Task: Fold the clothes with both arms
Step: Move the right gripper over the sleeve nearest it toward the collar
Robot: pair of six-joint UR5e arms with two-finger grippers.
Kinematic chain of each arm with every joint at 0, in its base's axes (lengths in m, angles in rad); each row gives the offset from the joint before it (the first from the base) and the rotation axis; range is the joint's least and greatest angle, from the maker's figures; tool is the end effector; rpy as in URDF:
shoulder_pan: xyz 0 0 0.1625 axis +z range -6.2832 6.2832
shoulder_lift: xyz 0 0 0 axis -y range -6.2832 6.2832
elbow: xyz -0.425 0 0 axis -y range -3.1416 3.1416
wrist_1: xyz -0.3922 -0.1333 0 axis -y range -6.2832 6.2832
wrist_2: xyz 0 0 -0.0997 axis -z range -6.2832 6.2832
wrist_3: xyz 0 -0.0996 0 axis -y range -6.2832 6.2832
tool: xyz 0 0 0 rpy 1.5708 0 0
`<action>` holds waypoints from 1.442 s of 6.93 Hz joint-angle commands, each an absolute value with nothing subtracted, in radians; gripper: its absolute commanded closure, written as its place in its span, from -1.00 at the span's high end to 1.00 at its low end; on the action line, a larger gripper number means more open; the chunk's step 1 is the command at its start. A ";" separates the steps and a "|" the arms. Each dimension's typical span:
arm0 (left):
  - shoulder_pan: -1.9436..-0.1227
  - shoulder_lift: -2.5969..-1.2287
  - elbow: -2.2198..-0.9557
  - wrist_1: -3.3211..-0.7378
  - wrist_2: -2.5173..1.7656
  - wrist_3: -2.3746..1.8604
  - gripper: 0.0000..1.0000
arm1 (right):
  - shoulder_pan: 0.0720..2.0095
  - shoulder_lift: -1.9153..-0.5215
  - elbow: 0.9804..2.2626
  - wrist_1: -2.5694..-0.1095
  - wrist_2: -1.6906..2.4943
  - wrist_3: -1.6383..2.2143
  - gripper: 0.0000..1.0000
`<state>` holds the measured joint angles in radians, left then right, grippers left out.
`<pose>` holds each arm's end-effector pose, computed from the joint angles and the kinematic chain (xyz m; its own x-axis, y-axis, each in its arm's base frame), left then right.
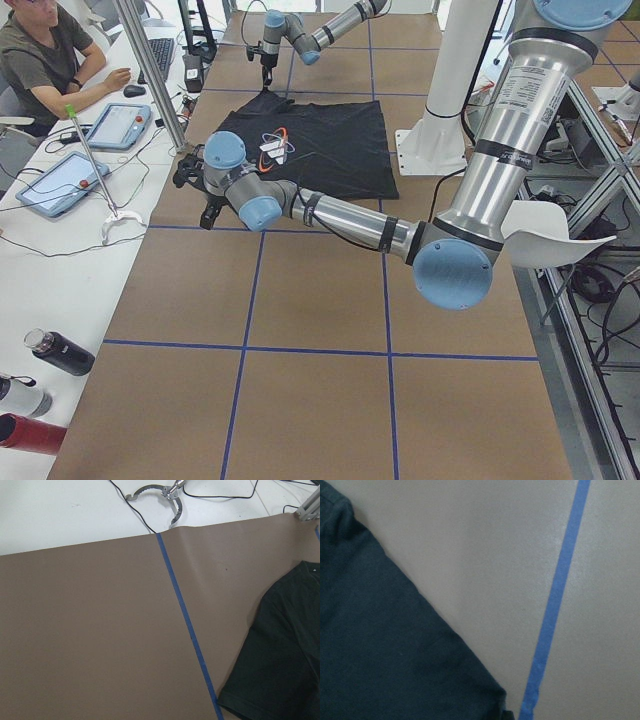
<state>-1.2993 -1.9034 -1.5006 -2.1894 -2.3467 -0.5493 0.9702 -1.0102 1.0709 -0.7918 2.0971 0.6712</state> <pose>0.1093 -0.6296 0.4308 0.5520 0.2871 -0.7829 0.1378 0.8945 0.4252 -0.3541 -0.6643 0.4819 0.6278 -0.2817 0.7256 -0.0167 0.9271 0.3744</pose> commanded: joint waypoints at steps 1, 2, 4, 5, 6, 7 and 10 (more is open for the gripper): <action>-1.299 -1.904 -1.500 -2.191 -2.345 -0.549 0.99 | 0.977 -0.965 1.100 -0.792 2.176 0.727 -1.00; -1.299 -1.904 -1.500 -2.189 -2.345 -0.546 0.99 | 0.976 -0.954 1.121 -0.792 2.225 0.744 -1.00; -1.299 -1.901 -1.488 -2.191 -2.347 -0.540 0.99 | 0.944 -0.872 1.134 -0.805 2.232 0.901 -1.00; -1.299 -1.899 -1.485 -2.191 -2.345 -0.538 0.99 | 0.896 -0.792 1.126 -0.868 2.182 0.944 -1.00; -1.299 -1.896 -1.485 -2.191 -2.345 -0.538 0.99 | 0.849 -0.725 1.109 -0.946 2.089 0.946 -1.00; -1.299 -1.893 -1.485 -2.198 -2.345 -0.538 0.99 | 0.807 -0.654 1.019 -0.949 2.000 0.959 -1.00; -1.299 -1.893 -1.483 -2.198 -2.345 -0.546 0.99 | 0.755 -0.601 0.943 -0.948 1.888 0.960 0.71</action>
